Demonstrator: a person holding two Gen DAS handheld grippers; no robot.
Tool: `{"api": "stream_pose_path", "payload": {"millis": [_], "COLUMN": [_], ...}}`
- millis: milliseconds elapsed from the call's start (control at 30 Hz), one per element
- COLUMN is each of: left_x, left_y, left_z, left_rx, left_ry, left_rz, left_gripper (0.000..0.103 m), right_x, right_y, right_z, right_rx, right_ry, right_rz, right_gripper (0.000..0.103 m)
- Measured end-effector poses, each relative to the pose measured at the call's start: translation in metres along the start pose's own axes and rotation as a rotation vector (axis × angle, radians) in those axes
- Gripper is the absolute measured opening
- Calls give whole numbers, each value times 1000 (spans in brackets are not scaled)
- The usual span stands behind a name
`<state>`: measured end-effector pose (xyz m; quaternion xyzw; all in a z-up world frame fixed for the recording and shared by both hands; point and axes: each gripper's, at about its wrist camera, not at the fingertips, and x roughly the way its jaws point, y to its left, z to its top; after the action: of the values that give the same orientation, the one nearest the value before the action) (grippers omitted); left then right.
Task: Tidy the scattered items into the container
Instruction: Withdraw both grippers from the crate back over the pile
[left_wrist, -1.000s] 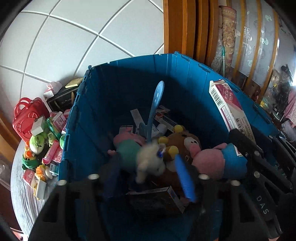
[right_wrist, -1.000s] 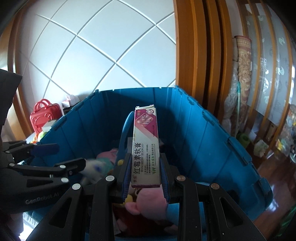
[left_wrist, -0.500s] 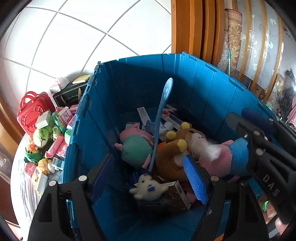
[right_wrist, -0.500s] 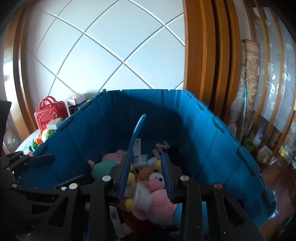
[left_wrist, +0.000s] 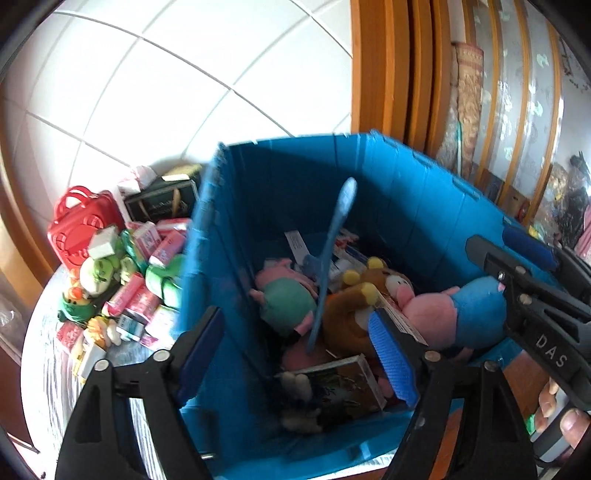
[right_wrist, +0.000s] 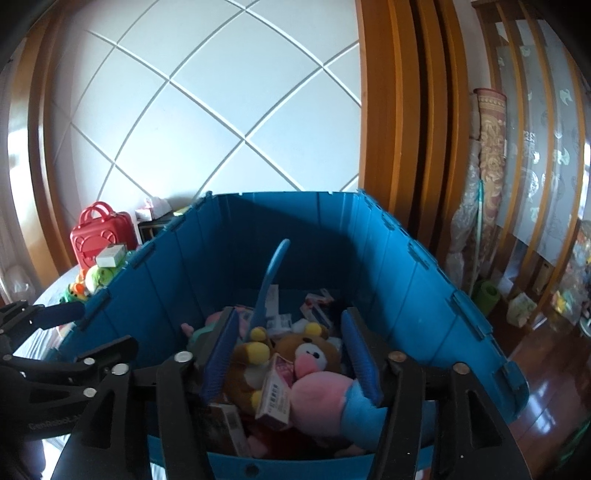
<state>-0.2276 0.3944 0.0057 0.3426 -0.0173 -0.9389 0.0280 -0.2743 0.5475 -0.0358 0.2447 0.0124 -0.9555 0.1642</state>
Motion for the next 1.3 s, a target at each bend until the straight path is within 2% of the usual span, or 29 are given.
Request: {"api": "stream_pose_path", "payload": {"millis": [167, 433, 467, 533, 733, 967, 1133, 1300], "left_x": [-16, -37, -40, -46, -57, -51, -25, 13], "left_y": [42, 140, 154, 185, 275, 377, 435, 469], "left_z": [-4, -20, -24, -33, -65, -103, -129, -155], "left_rx": [-53, -120, -126, -136, -172, -273, -322, -371], "left_ry": [-34, -60, -63, -63, -47, 4, 54, 141], "left_rz": [20, 49, 55, 66, 98, 172, 258, 310], "left_gripper": [81, 81, 81, 81, 81, 81, 81, 81], "right_x": [-4, -13, -14, -18, -25, 0, 37, 95], "right_y": [33, 117, 131, 158, 251, 336, 360, 374], "right_z": [9, 26, 28, 31, 36, 27, 11, -5], "right_rx": [-11, -10, -6, -2, -28, -73, -95, -105], "right_ry": [-25, -68, -77, -89, -102, -11, 85, 187], "right_rz": [20, 40, 41, 51, 95, 158, 176, 206], "right_gripper": [82, 88, 90, 102, 103, 103, 103, 103]}}
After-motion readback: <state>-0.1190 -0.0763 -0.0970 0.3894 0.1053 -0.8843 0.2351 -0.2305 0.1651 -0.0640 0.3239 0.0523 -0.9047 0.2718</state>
